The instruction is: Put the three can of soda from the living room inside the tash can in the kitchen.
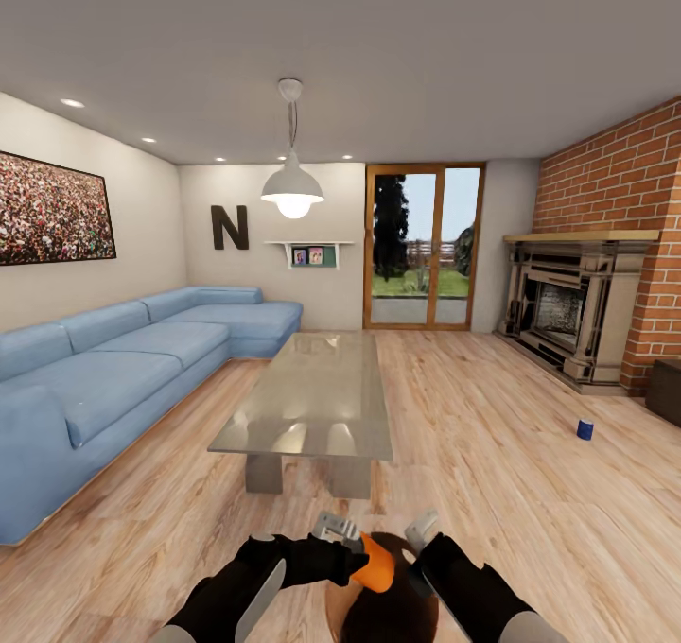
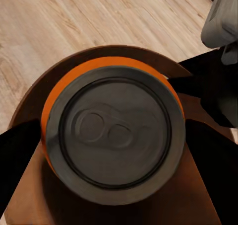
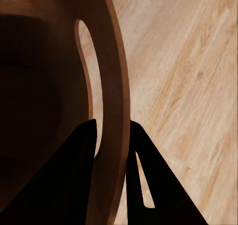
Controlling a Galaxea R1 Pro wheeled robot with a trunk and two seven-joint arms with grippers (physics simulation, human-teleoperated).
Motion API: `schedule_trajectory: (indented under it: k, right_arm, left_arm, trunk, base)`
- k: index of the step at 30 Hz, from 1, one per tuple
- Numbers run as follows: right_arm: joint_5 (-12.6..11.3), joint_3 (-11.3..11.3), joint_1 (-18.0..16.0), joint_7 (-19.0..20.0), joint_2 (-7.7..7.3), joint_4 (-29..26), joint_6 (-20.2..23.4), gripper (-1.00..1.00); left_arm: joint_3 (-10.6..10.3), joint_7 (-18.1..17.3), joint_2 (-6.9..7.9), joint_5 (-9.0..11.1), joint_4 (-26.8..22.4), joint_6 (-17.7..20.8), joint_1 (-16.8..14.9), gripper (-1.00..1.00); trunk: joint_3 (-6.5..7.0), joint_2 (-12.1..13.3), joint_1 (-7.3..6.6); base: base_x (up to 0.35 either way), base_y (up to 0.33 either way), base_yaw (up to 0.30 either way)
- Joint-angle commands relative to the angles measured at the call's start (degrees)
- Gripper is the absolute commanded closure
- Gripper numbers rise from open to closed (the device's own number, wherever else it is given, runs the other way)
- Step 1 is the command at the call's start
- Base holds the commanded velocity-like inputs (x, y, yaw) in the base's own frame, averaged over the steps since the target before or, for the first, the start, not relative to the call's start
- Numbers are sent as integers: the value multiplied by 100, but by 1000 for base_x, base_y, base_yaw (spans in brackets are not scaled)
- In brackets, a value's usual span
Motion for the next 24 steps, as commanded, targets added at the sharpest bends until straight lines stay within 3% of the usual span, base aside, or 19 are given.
schedule_trajectory:
  k: [1, 24]
  right_arm:
    - [-138, 2, 2, 45, 4, 6, 6, 100]
    - [-127, 17, 0, 46, 23, 8, 11, 100]
  left_arm:
    - [-2, -4, 1, 0, -1, 1, 0, 100]
    - [-30, 17, -7, -29, 47, -5, 3, 100]
  trunk:
    - [-1, 0, 0]
    - [-1, 0, 0]
  base:
    - [0, 0, 0]
    - [0, 0, 0]
